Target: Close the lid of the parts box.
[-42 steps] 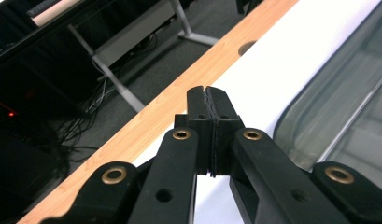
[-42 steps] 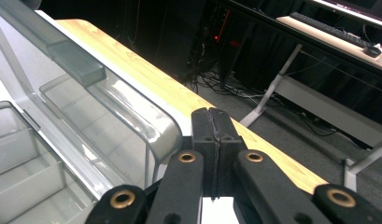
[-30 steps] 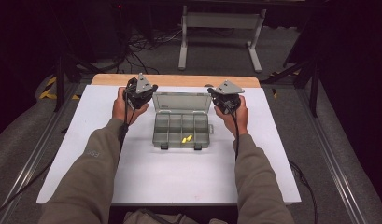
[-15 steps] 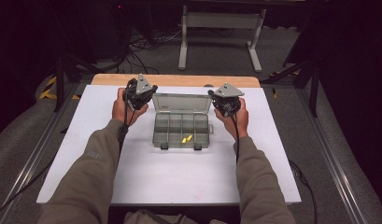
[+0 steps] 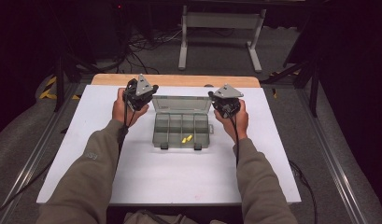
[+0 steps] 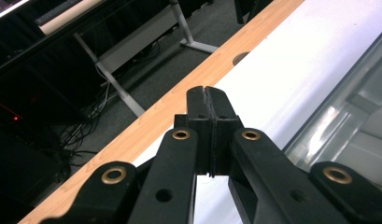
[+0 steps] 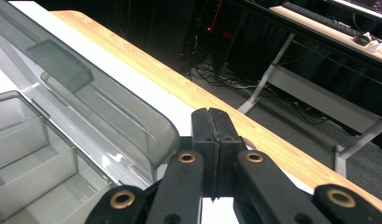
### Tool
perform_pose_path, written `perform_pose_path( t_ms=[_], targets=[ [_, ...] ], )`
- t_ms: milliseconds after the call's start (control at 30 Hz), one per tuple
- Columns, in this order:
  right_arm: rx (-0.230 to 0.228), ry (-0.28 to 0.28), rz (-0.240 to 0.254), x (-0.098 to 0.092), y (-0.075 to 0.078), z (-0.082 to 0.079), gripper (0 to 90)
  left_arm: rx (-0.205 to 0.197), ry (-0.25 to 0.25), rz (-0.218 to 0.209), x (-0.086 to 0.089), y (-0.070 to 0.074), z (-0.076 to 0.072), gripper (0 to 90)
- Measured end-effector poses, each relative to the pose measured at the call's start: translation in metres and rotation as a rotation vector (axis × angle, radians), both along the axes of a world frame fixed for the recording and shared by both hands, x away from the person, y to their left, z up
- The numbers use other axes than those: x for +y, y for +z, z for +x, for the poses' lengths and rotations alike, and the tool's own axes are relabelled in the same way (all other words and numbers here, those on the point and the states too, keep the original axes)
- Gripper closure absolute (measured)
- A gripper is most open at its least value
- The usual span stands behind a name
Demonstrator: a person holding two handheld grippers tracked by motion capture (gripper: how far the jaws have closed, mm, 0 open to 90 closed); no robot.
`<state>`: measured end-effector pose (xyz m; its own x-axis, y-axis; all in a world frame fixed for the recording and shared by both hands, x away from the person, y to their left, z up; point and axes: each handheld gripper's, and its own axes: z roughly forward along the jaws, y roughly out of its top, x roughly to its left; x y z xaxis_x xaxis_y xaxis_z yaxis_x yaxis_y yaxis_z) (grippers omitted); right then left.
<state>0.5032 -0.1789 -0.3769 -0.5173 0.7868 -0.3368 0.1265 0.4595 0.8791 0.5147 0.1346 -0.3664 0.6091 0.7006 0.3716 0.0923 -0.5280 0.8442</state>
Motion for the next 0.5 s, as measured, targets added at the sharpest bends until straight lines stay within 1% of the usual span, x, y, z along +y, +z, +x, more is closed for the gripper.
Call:
perform_pose_path(
  t_ms=[167,333,500],
  targets=[
    [0.008,-0.006,-0.006,0.0004,0.0010,-0.0017,90.0,-0.003,-0.002,-0.001,-0.0007,0.0009,-0.0013,89.6],
    [0.019,-0.005,-0.005,0.0004,0.0007,-0.0027,90.0,0.001,-0.004,-0.010,-0.0009,0.0006,-0.0024,89.7],
    [0.022,-0.003,-0.008,0.0007,0.0004,-0.0042,90.0,-0.007,-0.006,0.006,-0.0008,0.0008,-0.0043,89.6]
  ],
)
